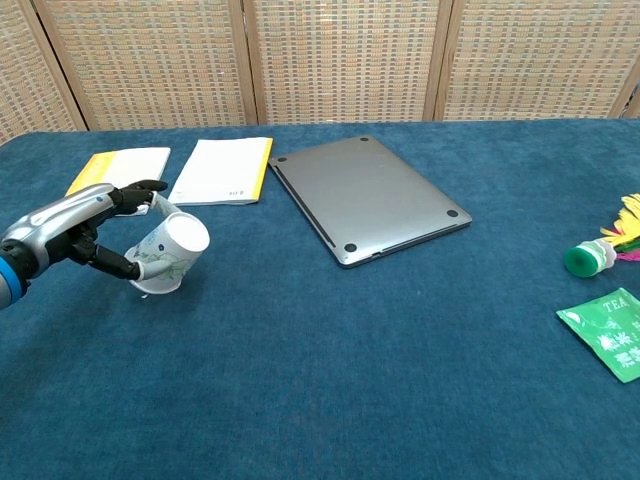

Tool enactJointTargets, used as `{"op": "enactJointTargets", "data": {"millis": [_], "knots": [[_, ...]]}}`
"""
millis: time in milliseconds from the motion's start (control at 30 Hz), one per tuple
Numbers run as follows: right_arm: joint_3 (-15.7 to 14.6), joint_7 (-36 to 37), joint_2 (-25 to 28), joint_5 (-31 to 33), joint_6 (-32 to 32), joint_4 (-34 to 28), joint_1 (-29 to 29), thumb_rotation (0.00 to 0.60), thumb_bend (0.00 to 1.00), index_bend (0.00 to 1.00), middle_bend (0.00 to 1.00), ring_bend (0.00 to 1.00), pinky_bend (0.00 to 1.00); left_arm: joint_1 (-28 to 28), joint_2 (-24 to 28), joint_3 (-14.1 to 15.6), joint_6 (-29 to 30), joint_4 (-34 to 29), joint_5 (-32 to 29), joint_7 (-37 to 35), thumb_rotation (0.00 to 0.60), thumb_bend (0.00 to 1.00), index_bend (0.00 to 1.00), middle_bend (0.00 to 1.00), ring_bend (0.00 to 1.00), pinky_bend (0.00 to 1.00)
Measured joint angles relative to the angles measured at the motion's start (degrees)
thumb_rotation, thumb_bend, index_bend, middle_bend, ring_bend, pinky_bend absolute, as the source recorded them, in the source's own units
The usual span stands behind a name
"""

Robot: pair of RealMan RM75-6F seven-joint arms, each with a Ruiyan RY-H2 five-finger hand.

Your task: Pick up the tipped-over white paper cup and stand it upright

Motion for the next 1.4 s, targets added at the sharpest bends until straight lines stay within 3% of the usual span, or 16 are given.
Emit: {"op": "enactJointTargets", "data": {"millis": [267, 667, 833, 1000, 1133, 1267, 1400], "knots": [[-0.1, -0.3, -0.1, -0.2, 0.0, 0.0, 0.0, 0.600, 0.13, 0.00, 0.00, 0.00, 0.00, 1.0, 2.3, 1.4, -1.8, 1.2, 2.3, -2.9, 0.600, 0.29, 0.28, 0.00, 0.00, 0.00], [-0.2, -0.7, -0.2, -0.3, 0.1, -0.1, 0.0, 0.600, 0.13, 0.00, 0.00, 0.00, 0.00, 3.0, 6.5, 3.4, -1.3, 1.5, 5.6, -3.4, 0.600, 0.26, 0.05, 0.00, 0.00, 0.00], [-0.1, -0.8, -0.3, -0.2, 0.2, 0.0, 0.0, 0.600, 0.13, 0.00, 0.00, 0.00, 0.00, 3.8, 7.1, 3.2, 1.9, 0.9, 7.6, -3.8, 0.600, 0.26, 0.00, 0.00, 0.00, 0.00], [0.1, -1.2, -0.4, -0.2, 0.6, 0.3, -0.1, 0.600, 0.13, 0.00, 0.00, 0.00, 0.00, 5.9, 8.4, 2.9, 9.3, -0.8, 10.5, -3.3, 0.600, 0.26, 0.00, 0.00, 0.00, 0.00], [0.3, -3.0, -0.8, -0.2, 1.0, 0.8, -0.2, 0.600, 0.13, 0.00, 0.00, 0.00, 0.00, 8.3, 10.1, 3.0, 15.4, -2.5, 12.5, 1.0, 0.600, 0.26, 0.00, 0.00, 0.00, 0.00], [0.3, -4.8, -1.3, -0.4, 1.1, 0.9, -0.3, 0.600, 0.13, 0.00, 0.00, 0.00, 0.00, 11.7, 12.8, 4.0, 19.9, -5.9, 12.8, 12.0, 0.600, 0.26, 0.00, 0.00, 0.00, 0.00], [0.3, -6.1, -1.2, -1.0, 1.8, 0.3, -0.5, 0.600, 0.12, 0.00, 0.00, 0.00, 0.00, 15.5, 17.3, 5.4, 22.7, -12.9, 11.6, 23.8, 0.600, 0.19, 0.00, 0.00, 0.00, 0.00]]}}
